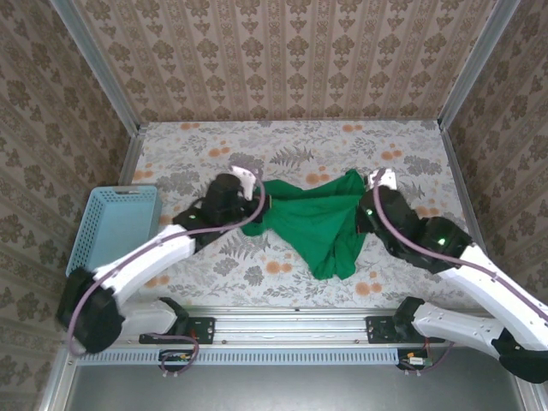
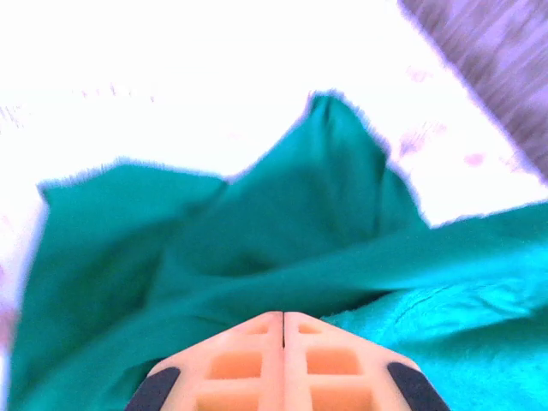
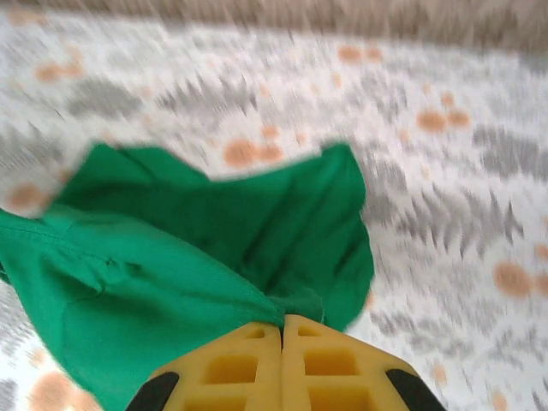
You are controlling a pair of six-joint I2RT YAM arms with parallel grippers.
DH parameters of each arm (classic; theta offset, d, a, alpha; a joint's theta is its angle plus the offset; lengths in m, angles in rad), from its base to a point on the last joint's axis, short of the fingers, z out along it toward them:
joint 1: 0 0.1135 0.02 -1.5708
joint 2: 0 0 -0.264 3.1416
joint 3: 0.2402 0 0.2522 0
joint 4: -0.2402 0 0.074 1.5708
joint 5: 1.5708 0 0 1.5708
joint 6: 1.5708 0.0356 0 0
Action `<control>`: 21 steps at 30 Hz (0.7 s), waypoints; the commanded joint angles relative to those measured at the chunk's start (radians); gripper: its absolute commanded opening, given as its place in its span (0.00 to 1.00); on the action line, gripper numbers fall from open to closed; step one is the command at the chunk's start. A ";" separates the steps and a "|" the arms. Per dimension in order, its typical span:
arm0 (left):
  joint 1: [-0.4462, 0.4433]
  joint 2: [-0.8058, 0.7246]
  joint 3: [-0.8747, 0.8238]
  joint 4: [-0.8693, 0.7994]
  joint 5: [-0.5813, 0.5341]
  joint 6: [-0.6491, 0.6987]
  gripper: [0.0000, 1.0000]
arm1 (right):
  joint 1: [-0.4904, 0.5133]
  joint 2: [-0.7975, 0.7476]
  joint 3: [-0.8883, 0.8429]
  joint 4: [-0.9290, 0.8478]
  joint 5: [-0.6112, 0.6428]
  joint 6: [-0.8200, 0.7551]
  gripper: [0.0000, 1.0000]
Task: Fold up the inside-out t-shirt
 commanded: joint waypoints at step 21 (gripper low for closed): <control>0.005 -0.072 -0.220 -0.043 -0.066 0.008 0.74 | -0.127 -0.179 -0.091 -0.095 0.093 0.065 0.00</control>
